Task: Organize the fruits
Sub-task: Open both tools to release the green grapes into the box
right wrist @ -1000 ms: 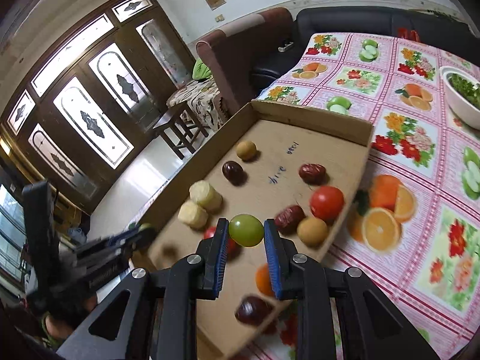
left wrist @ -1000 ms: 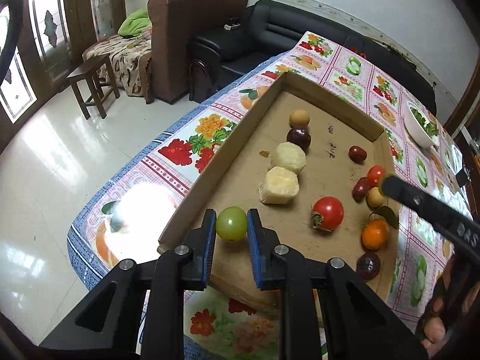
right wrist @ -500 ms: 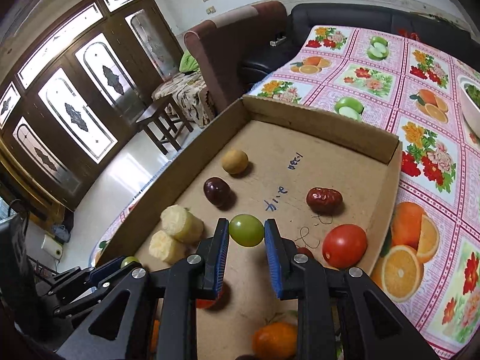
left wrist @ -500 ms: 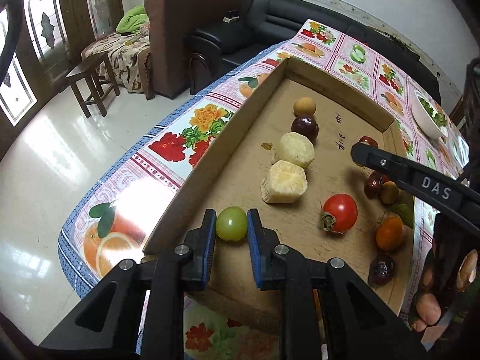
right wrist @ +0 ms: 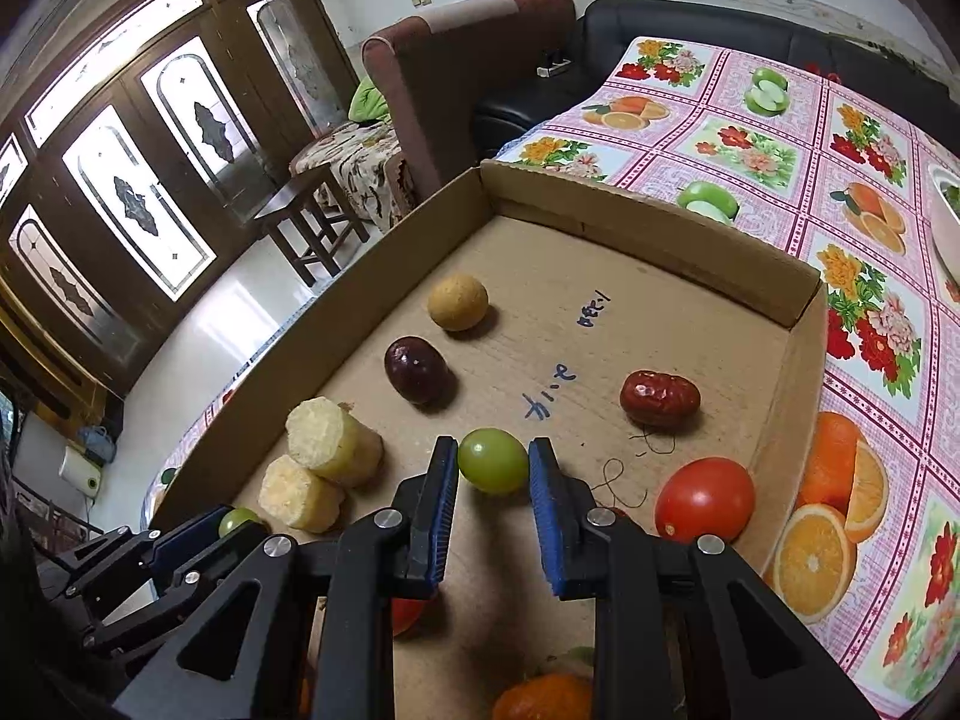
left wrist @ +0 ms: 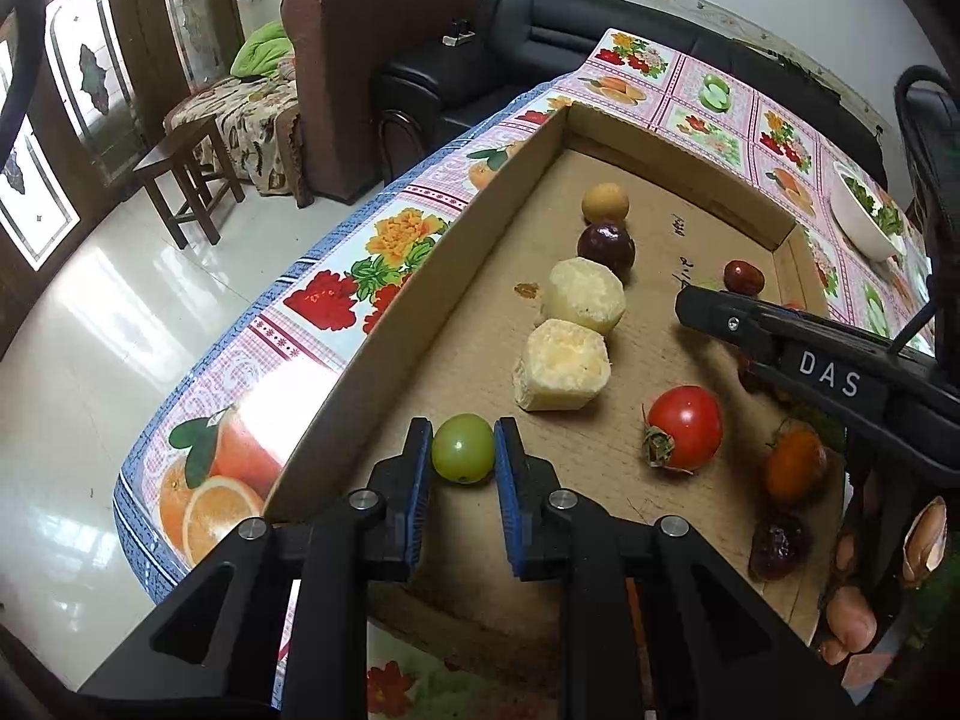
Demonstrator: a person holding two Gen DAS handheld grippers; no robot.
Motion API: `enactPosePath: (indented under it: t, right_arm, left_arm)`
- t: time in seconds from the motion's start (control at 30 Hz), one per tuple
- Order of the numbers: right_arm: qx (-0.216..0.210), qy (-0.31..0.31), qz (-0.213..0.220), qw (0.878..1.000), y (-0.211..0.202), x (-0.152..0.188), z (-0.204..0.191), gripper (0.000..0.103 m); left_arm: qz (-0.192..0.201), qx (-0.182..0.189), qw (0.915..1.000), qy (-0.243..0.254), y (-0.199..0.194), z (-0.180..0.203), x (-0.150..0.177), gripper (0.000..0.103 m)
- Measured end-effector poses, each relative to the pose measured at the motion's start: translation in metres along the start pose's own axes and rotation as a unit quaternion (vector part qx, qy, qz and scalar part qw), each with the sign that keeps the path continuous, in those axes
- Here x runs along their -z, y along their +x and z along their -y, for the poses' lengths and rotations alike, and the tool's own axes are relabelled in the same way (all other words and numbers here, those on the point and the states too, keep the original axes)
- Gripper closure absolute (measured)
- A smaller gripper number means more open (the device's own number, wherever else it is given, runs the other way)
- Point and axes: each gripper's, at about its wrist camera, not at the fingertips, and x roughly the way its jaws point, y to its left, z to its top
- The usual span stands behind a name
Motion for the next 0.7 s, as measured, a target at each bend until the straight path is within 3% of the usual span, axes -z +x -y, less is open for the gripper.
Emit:
enactPosePath:
  t: [0.23, 0.33, 0.5, 0.7]
  right_arm:
    - [0.006, -0.003, -0.004, 1.000, 0.002, 0.000, -0.001, 0.076]
    - [0.009, -0.009, -0.005, 1.000, 0.002, 0.000, -0.003, 0.076]
    - [0.004, -0.009, -0.005, 1.000, 0.001, 0.000, -0.003, 0.074]
    - [0.000, -0.031, 0.009, 0.999, -0.011, 0.002, -0.007, 0.060]
  left_arm:
    - [-0.009, 0.000, 0.9999, -0.006, 0.003, 0.001, -0.002, 0.079]
    - [-0.008, -0.004, 1.0000, -0.003, 0.002, 0.004, -0.002, 0.063]
    - [-0.010, -0.004, 0.9999, 0.003, 0.000, 0.008, -0.001, 0.062]
    - [0.006, 0.005, 1.0000, 0.000, -0.015, 0.008, 0.006, 0.059]
